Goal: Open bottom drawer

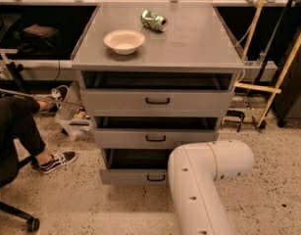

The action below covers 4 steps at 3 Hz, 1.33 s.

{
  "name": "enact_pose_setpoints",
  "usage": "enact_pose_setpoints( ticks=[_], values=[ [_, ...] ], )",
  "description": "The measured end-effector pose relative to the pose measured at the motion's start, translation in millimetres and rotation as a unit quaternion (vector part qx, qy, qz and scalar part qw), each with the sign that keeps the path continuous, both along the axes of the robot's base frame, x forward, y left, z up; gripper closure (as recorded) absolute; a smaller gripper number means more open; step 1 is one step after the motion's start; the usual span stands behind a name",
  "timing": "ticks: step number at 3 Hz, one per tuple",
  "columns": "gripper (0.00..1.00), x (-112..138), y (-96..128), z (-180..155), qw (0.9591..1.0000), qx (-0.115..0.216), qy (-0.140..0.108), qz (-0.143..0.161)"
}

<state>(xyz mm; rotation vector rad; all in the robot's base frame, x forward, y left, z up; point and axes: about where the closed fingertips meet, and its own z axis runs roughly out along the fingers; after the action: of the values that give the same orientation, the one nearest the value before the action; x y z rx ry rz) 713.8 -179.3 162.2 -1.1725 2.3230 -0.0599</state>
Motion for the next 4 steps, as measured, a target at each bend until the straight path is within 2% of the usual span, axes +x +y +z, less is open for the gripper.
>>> enact_pose_setpoints(
  ticks=[2, 3, 4],
  values=[
    [1.0, 0, 4, 6, 1.0, 0.0, 0.0, 0.0],
    [1.0, -14, -9, 0, 0.9999, -0.005, 0.008, -0.007],
    [1.0, -15, -3, 3, 0.9999, -0.005, 0.008, -0.007]
  ],
)
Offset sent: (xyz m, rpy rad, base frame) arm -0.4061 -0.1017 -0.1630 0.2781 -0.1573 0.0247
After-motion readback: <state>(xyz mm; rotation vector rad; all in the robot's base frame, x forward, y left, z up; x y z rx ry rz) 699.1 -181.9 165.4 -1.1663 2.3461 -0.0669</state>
